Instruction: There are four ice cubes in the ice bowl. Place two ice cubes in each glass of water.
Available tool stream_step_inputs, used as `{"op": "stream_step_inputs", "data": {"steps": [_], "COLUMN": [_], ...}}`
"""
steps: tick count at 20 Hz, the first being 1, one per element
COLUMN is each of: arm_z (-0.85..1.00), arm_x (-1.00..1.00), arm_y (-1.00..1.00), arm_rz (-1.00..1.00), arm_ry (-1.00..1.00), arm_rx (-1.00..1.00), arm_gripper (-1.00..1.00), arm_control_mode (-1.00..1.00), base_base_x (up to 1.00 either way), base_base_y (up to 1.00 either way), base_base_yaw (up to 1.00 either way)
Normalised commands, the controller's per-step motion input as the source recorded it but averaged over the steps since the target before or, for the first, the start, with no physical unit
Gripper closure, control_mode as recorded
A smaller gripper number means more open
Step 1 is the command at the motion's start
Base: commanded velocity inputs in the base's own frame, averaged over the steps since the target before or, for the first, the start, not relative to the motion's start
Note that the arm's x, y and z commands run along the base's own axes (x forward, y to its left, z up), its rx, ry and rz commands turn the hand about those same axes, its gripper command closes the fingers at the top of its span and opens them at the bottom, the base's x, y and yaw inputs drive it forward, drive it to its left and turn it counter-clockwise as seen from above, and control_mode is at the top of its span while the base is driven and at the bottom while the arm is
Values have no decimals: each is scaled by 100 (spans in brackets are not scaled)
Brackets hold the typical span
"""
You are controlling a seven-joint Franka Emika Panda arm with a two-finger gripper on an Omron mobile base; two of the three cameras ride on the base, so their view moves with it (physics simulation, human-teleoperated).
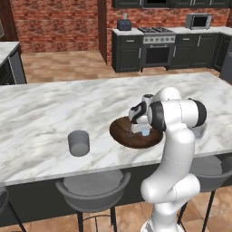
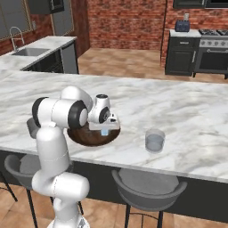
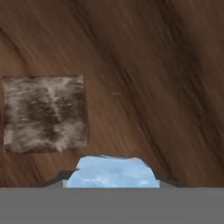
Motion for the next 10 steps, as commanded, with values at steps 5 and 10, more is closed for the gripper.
{"op": "stream_step_inputs", "data": {"steps": [5,10], "arm_z": [32,92], "arm_x": [-29,-59], "arm_y": [6,0], "arm_rz": [-18,-18], "arm_ry": [0,-7], "arm_rx": [7,1], "arm_gripper": [100,100], "arm_control_mode": [-100,-100], "base_base_x": [0,0], "base_base_y": [0,0], "base_base_yaw": [0,0]}}
